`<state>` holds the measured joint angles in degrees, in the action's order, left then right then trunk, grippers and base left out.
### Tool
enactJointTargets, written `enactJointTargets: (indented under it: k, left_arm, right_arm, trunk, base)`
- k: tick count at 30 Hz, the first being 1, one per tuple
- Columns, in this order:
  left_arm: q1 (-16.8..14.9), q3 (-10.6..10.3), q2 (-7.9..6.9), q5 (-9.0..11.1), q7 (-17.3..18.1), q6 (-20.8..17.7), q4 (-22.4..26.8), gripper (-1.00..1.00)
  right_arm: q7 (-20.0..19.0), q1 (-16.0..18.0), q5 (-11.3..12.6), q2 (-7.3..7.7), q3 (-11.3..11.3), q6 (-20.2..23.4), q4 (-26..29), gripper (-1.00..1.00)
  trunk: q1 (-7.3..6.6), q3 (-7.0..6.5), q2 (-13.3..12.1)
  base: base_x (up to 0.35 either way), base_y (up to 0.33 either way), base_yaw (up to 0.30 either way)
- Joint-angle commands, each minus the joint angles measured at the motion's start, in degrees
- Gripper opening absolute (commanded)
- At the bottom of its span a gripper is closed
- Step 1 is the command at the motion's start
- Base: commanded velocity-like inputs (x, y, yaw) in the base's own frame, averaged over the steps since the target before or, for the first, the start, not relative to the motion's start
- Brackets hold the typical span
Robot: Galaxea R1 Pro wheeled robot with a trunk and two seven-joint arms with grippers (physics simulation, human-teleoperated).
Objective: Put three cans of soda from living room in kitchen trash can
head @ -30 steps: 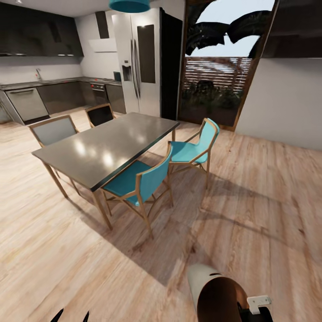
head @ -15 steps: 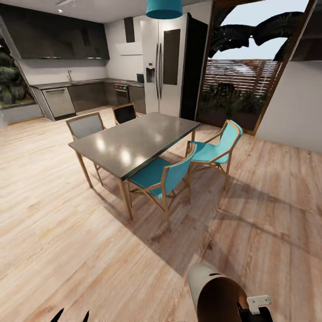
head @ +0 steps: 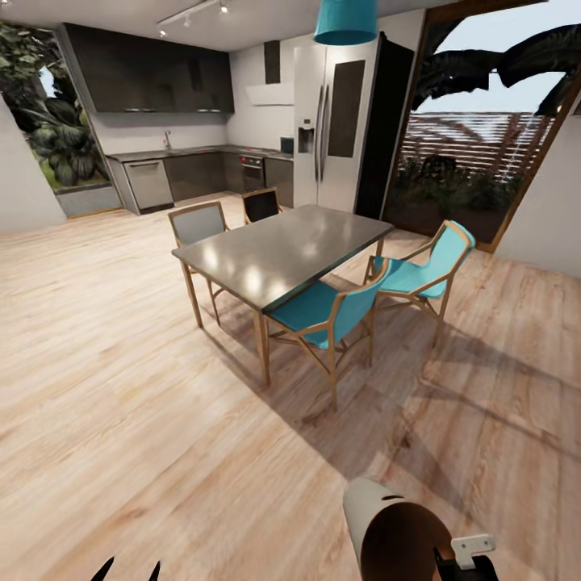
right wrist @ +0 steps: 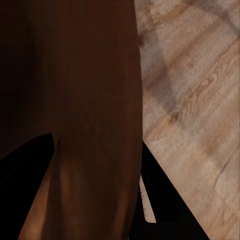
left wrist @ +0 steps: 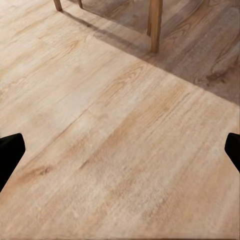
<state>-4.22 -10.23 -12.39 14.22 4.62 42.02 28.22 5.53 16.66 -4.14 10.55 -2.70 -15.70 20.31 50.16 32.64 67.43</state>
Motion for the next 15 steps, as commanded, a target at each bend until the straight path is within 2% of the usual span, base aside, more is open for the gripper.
enactJointTargets:
  k: [1,8,15]
  left_arm:
    - [0.0,0.0,0.0,0.0,0.0,0.0,0.0,1.0]
    - [0.0,0.0,0.0,0.0,0.0,0.0,-0.2,1.0]
    - [0.0,0.0,-0.05,0.0,0.0,1.3,-0.9,1.0]
  right_arm:
    - [0.0,0.0,-0.2,0.03,0.2,0.0,0.1,-1.0]
    - [0.0,0.0,-0.2,-0.11,0.2,0.0,0.0,-1.0]
    - [0.0,0.0,-0.1,-0.41,0.3,0.0,0.1,-1.0]
  trunk:
    - [0.0,-0.05,0.0]
    - [0.0,-0.3,0.0]
    - [0.0,-0.36,0.0]
  base:
    - [-0.065,0.072,0.099]
    - [-0.02,0.023,0.082]
    - [-0.002,0.002,0.019]
